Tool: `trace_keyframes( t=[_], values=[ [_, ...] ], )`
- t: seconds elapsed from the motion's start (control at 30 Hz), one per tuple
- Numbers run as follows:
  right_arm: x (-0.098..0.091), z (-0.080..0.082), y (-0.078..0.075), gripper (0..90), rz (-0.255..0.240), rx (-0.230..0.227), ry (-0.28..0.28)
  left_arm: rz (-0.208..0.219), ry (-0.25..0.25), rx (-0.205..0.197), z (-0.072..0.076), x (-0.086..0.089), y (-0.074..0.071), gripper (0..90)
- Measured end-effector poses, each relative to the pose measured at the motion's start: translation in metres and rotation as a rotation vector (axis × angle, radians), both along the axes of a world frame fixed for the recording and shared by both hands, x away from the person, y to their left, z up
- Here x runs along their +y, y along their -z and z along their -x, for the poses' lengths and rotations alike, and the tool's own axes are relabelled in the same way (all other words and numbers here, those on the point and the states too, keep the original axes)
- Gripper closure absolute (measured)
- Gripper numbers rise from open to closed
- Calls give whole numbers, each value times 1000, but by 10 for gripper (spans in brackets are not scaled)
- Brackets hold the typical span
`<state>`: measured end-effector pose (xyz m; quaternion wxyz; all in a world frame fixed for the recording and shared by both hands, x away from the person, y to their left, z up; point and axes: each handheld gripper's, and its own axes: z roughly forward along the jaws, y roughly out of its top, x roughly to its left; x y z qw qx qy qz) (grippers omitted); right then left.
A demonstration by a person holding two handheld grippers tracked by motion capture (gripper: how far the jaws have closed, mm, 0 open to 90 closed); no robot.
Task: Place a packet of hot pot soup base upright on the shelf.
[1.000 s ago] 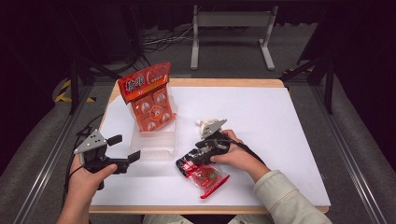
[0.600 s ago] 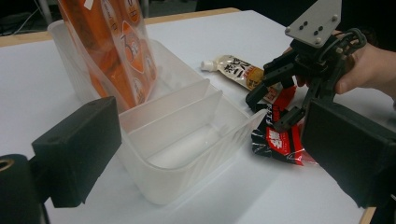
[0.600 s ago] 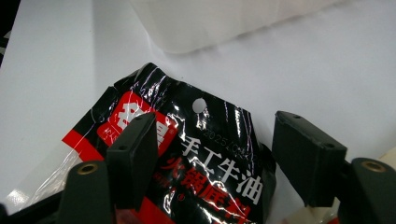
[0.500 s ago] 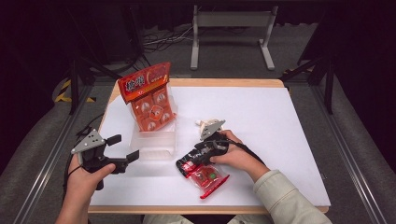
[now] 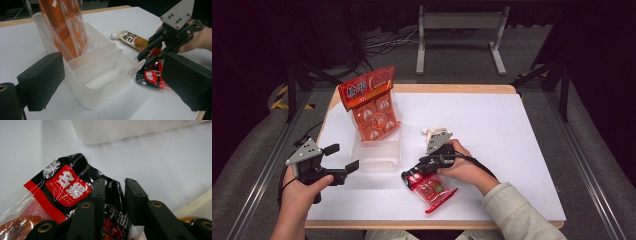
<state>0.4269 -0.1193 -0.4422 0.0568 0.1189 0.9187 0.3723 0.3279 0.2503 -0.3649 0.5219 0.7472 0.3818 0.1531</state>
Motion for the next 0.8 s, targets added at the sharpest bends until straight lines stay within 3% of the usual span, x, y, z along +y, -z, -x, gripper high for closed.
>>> trace_keyframes(
  t=[0.13, 0.3, 0.5, 0.8],
  values=[
    [-1, 0, -2, 851, 12, 18, -16, -2, 1, 1, 0, 0, 0, 61],
    [-2, 0, -7, 886, 22, 43, -9, -2, -1, 1, 0, 0, 1, 61],
    [-5, 3, -18, 893, -25, 67, 3, 0, -6, 7, -1, 1, 1, 61],
    [-10, 14, -49, 894, -103, 62, -6, 3, -2, 2, -1, 0, 1, 61]
  ],
)
